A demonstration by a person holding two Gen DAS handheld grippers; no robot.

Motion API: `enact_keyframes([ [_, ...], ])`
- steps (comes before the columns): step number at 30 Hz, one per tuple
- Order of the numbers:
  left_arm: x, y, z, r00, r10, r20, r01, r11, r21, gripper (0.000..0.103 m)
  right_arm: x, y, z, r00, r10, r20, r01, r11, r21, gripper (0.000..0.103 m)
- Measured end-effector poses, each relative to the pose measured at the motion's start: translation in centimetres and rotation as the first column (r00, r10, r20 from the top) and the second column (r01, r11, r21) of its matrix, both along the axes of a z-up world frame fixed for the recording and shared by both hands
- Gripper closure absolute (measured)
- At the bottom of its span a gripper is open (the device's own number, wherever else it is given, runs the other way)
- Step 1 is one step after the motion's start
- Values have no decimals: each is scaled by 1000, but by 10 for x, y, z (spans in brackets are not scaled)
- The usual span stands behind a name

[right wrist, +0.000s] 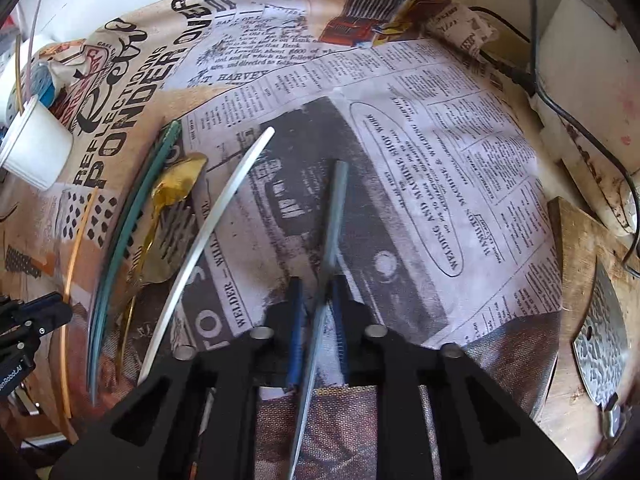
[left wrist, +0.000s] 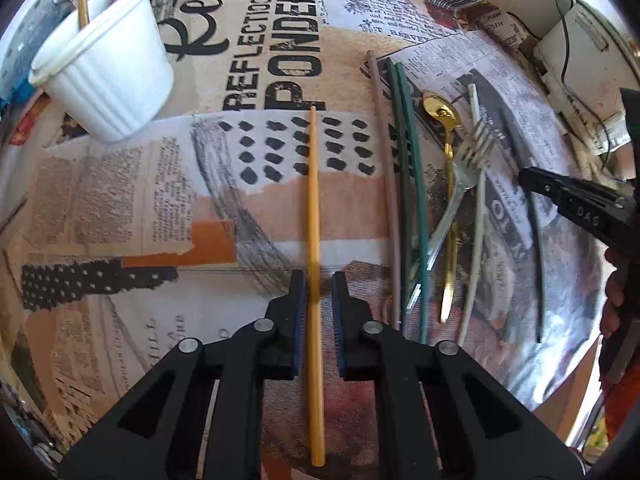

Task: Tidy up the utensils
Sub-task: 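Lift both held items and carry them over the white cup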

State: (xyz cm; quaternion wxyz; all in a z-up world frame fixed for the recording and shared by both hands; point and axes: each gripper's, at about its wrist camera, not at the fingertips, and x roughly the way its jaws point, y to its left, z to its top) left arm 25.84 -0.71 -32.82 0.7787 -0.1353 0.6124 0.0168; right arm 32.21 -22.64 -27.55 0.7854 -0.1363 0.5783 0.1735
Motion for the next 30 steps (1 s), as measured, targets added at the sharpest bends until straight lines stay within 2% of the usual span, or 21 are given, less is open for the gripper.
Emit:
enact_keyframes([
  [2,2,-3,-1,1000,-17,-4,17,999,-39,100,0,5,0,1000,17,-18,-17,1000,8,95],
  [4,3,-9,0,999,-50,4,50,999,-11,100,2,7,-1,998,27,-62,-24,999,47,96],
  [7,5,-11,0,998,-57,-4,57,998,-29,100,2,7,-1,995,25,-99,-16,996,90,97],
  [12,8,-5,4,999,-33,3,33,999,-26,100,-3,9,7,996,24,-87,-12,991,131,97],
  [20,3,4,46,992,-3,129,2,1000,1,100,-8,1,46,1000,11,-7,-10,980,197,97],
  [30,-9,7,93,960,23,278,-25,1000,4,100,-22,-2,99,994,5,113,-37,959,280,97],
])
